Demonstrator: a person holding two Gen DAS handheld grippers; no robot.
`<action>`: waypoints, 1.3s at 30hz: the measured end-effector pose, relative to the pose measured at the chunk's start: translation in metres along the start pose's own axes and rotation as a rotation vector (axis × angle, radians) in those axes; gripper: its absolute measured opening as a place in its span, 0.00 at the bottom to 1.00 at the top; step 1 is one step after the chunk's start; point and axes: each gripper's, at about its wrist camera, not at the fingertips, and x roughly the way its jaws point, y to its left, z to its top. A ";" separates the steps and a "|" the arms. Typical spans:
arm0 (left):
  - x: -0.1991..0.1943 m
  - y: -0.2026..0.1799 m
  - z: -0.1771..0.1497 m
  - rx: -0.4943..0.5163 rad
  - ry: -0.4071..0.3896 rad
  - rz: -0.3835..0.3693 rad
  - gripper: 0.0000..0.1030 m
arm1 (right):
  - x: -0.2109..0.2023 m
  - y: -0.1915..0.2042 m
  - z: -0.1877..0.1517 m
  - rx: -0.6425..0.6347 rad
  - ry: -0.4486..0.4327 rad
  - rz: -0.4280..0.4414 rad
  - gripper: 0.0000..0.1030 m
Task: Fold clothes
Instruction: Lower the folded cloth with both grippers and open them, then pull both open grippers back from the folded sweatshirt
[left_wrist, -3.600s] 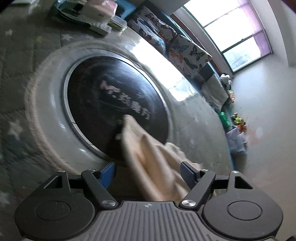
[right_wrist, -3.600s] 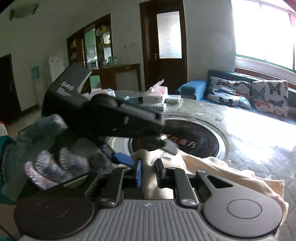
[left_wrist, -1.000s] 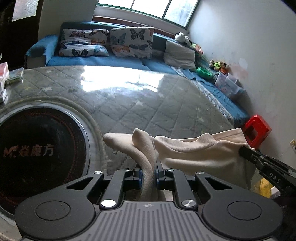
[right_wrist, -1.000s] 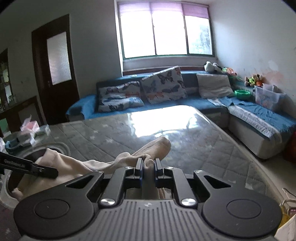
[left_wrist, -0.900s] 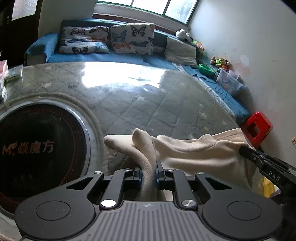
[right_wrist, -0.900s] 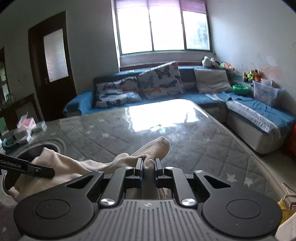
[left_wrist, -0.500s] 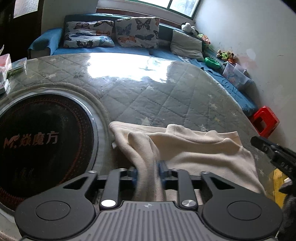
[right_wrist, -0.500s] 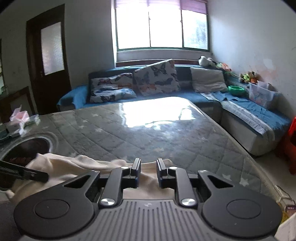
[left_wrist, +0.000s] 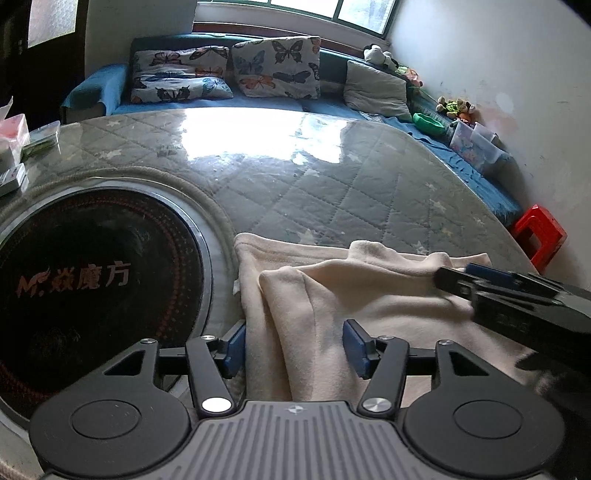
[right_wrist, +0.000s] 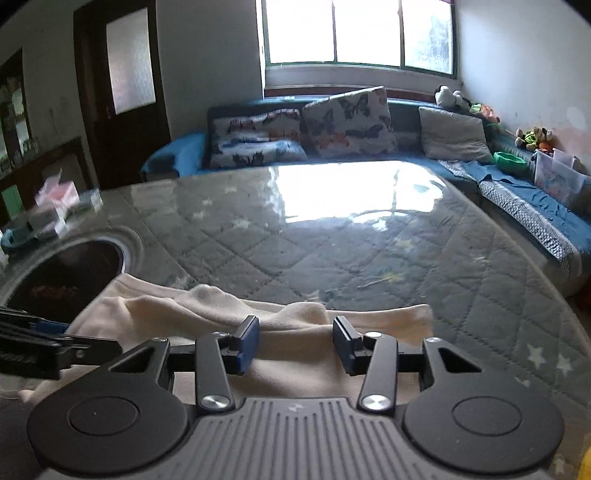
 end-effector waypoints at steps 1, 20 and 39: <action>0.000 0.000 0.000 0.004 -0.002 0.001 0.61 | 0.005 0.002 0.000 -0.006 0.003 -0.009 0.44; -0.013 0.006 -0.012 0.030 -0.023 0.032 0.78 | -0.037 -0.003 -0.020 0.036 -0.026 0.033 0.88; -0.031 0.002 -0.035 0.100 -0.051 0.096 0.83 | -0.085 0.013 -0.063 0.000 -0.053 0.005 0.92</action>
